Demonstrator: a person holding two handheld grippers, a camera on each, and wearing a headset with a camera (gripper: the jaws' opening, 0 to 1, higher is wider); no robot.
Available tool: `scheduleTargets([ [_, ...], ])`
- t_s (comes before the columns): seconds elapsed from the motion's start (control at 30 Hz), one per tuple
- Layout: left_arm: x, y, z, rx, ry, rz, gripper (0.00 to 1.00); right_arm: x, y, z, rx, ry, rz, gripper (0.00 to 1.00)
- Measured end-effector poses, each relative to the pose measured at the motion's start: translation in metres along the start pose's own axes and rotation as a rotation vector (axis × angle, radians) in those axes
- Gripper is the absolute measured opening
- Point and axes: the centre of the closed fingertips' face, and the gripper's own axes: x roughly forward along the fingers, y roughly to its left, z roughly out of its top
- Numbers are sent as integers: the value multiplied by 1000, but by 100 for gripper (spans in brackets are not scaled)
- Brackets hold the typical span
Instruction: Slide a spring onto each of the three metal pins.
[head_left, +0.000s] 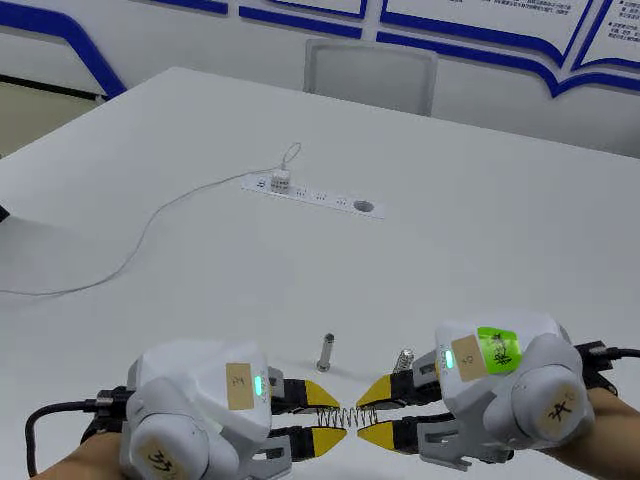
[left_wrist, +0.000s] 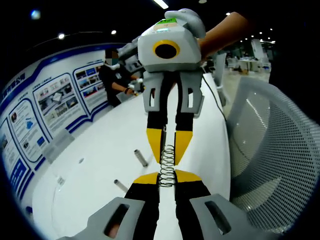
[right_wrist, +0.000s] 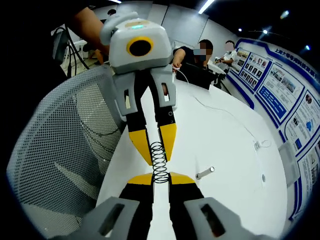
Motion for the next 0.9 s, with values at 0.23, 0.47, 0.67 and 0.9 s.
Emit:
scheduleTargets([
  [0.23, -2, 1, 0, -10, -5, 15, 9, -6, -1, 14, 80, -77, 19, 11],
  [0.47, 1, -13, -3, -42, -17, -28, 10, -6, 14, 31, 97, -147, 86, 11],
  [0.67, 1, -9, -4, -104, -30, 14, 10, -2, 11, 43, 154, -187, 73, 11],
  [0.9, -3, -5, -3, -162, -59, 46, 10, 1, 5, 49, 279, -220, 74, 11],
])
